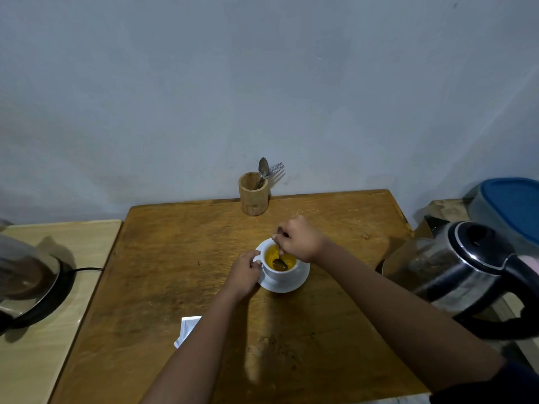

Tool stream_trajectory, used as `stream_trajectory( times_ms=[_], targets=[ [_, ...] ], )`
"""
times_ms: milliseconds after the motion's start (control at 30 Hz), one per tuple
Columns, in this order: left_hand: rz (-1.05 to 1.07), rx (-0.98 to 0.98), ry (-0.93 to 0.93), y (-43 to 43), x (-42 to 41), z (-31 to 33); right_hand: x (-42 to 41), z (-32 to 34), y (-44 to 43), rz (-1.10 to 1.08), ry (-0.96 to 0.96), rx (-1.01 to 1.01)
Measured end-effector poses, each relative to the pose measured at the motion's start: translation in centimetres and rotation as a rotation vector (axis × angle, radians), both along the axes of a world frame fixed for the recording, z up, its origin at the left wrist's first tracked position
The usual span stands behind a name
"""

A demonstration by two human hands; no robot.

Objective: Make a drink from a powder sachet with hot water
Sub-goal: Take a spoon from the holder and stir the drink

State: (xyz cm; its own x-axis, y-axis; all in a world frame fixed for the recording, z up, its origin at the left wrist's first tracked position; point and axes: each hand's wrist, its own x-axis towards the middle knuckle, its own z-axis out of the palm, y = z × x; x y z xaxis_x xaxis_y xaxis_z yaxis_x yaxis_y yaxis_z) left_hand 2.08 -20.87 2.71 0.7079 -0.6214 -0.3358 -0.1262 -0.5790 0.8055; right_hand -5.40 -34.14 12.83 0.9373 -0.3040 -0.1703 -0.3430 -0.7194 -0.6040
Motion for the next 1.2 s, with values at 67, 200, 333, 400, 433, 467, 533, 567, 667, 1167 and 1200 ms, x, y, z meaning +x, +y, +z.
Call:
stream_trajectory(
  times_ms=[67,200,333,400,433,467,533,567,667,1167,1200],
  targets=[
    [0.003,0.005,0.002,0.0,0.0,0.0,-0.1,-0.3,0.5,-0.036,-0.036,0.032],
    [0.013,0.006,0.016,-0.1,0.0,0.0,-0.1,-0.7,0.7,-0.1,-0.099,0.044],
    [0.025,-0.006,0.024,0.0,0.1,-0.1,-0.4,-1.0,0.5,-0.123,-0.109,-0.054],
    [0.025,-0.014,0.023,0.1,0.1,-0.3,-0.5,-1.2,0.2,-0.108,-0.091,-0.124],
    [0.025,-0.016,0.02,0.1,0.2,-0.4,-0.6,-1.2,0.1,-0.095,-0.078,-0.143],
    [0.026,-0.018,0.019,0.1,0.2,-0.4,-0.6,-1.1,0.0,-0.084,-0.065,-0.156],
    [0.029,-0.022,0.019,0.0,0.2,-0.4,-0.6,-1.0,0.0,-0.056,-0.035,-0.16],
    [0.025,-0.022,0.014,0.0,0.2,-0.4,-0.6,-0.9,0.1,-0.038,-0.018,-0.155],
    [0.012,-0.007,0.001,0.0,0.2,-0.4,-0.7,-0.9,0.6,-0.002,-0.014,-0.122],
    [0.002,-0.004,0.002,0.1,0.2,-0.3,-0.9,-1.2,1.0,-0.026,-0.058,-0.183],
    [-0.002,-0.005,0.001,0.1,0.2,-0.4,-1.0,-1.2,1.0,-0.019,-0.052,-0.2]
  ],
)
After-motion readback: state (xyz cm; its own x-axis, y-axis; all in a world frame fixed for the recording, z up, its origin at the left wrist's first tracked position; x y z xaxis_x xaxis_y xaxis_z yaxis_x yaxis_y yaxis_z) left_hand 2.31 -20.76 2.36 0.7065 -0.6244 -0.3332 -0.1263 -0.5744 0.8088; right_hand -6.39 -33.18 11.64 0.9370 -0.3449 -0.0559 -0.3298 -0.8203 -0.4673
